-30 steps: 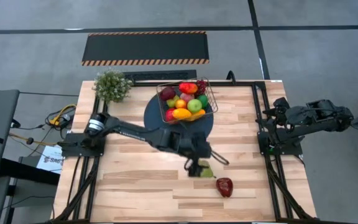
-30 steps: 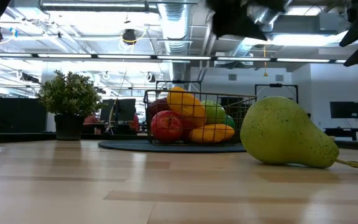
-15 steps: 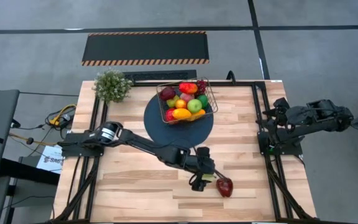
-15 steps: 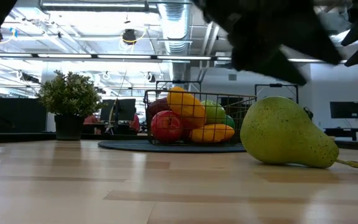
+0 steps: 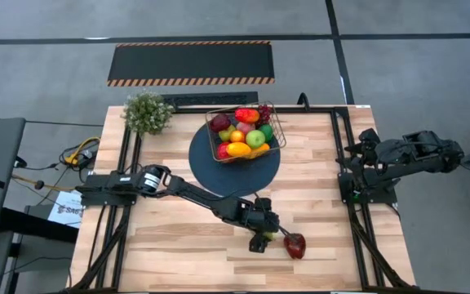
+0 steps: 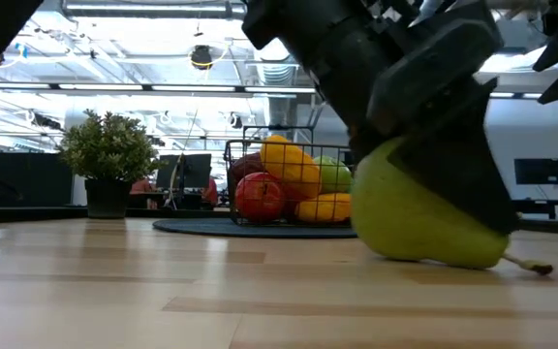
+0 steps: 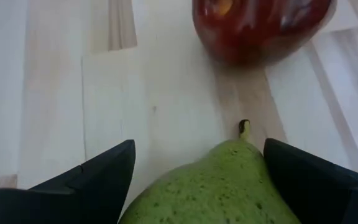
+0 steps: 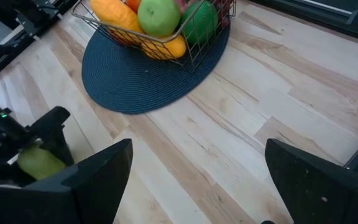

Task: Build produce basket
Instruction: Put the pear into the wire basket

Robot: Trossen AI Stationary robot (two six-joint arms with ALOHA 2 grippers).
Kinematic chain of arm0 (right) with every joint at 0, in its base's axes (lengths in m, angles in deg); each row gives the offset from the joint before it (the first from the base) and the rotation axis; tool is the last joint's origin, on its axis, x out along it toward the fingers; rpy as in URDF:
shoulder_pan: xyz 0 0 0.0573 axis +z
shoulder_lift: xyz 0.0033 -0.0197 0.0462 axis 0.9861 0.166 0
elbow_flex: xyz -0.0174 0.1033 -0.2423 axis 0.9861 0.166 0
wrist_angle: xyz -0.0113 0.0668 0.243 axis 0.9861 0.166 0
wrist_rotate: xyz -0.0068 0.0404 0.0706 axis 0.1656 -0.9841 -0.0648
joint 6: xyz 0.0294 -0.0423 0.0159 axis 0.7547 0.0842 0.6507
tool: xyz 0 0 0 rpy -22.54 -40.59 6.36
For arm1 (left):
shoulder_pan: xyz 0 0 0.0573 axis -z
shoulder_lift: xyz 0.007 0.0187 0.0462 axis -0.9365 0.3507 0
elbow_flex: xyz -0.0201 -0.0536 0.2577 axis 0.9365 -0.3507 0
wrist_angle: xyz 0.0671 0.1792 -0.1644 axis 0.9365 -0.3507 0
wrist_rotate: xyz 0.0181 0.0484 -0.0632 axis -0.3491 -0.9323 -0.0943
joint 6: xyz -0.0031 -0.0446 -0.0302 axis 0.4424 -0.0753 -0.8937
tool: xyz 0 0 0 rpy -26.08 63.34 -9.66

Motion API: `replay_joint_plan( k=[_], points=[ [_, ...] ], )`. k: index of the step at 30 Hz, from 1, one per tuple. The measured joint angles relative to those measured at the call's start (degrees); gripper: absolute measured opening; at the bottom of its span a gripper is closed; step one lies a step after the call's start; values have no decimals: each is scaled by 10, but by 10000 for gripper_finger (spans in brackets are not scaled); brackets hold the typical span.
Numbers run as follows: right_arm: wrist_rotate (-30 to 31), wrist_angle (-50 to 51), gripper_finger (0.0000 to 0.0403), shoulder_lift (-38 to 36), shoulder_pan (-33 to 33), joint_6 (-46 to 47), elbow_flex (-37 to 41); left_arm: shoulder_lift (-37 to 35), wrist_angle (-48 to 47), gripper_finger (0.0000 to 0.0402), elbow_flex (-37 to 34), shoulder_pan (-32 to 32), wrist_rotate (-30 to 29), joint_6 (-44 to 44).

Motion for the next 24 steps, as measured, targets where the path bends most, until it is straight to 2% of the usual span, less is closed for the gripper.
replay_joint_plan(
  k=[15, 20, 24],
  points=[
    [-1, 0, 385, 0, 0, 0, 0, 2, -8, 310, 1, -1, -11, -24],
    [-1, 0, 385, 0, 0, 1, 0, 4, -24, 309, 18, -1, -9, -32],
    [-1, 0, 385, 0, 0, 1, 0, 6, -61, 308, 58, -3, -15, -31]
  ],
)
